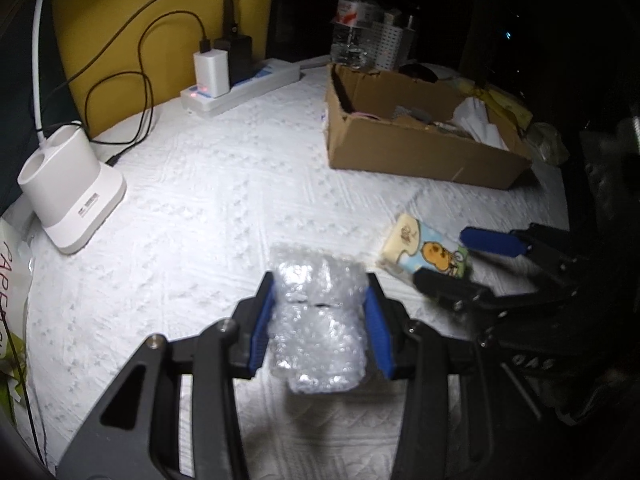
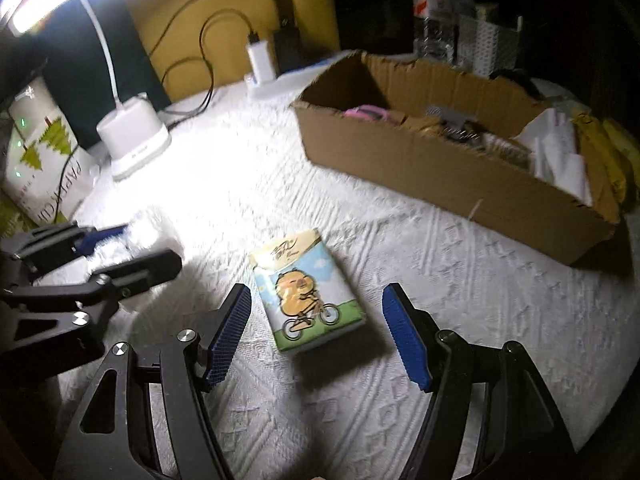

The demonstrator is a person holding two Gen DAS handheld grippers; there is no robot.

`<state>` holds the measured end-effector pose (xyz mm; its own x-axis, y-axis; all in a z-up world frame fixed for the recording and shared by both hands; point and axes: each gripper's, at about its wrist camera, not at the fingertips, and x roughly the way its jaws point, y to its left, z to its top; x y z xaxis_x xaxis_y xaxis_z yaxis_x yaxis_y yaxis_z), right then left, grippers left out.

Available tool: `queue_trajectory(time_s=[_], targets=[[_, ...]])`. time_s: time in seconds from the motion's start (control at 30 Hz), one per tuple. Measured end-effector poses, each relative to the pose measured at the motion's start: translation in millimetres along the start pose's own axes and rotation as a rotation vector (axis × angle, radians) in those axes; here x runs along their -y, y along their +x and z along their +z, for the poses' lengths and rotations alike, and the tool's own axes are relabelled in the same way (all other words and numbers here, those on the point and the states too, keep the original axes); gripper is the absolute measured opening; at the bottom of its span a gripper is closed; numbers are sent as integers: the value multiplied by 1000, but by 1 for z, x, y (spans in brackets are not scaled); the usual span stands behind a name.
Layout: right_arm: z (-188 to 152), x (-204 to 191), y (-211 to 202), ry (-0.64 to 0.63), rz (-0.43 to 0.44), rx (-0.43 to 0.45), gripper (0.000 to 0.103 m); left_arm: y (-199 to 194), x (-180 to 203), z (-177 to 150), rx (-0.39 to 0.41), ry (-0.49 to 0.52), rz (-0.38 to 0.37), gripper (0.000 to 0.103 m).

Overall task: Organize soft objects
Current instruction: 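Grasp the bubble wrap with the left tool while the right tool grasps the tissue pack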

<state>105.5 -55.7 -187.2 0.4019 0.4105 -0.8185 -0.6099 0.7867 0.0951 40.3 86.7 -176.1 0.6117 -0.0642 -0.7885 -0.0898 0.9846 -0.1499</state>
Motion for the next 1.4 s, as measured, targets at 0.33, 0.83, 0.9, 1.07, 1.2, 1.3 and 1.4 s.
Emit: queue_trajectory(time_s=[0.33, 0.83, 0.9, 1.07, 1.2, 1.3, 1.4], targets=[[-1, -6, 13, -32, -8, -26, 60, -1, 0, -1, 3, 0, 4, 43], [2, 21, -34, -6, -1, 65, 58, -9, 25, 11, 31, 53, 21, 43], [3, 25, -41, -4, -2, 79, 58, -11, 29, 14, 36, 60, 21, 43], [7, 38, -60, 8, -9, 122, 58, -13, 41, 23, 52, 75, 17, 43], [9, 48, -71, 22, -12, 147, 58, -12, 50, 30, 60, 85, 13, 43], [11, 55, -78, 31, -16, 161, 58, -11, 56, 38, 69, 92, 10, 43], [12, 64, -85, 42, -19, 177, 58, -11, 63, 45, 77, 95, 6, 43]])
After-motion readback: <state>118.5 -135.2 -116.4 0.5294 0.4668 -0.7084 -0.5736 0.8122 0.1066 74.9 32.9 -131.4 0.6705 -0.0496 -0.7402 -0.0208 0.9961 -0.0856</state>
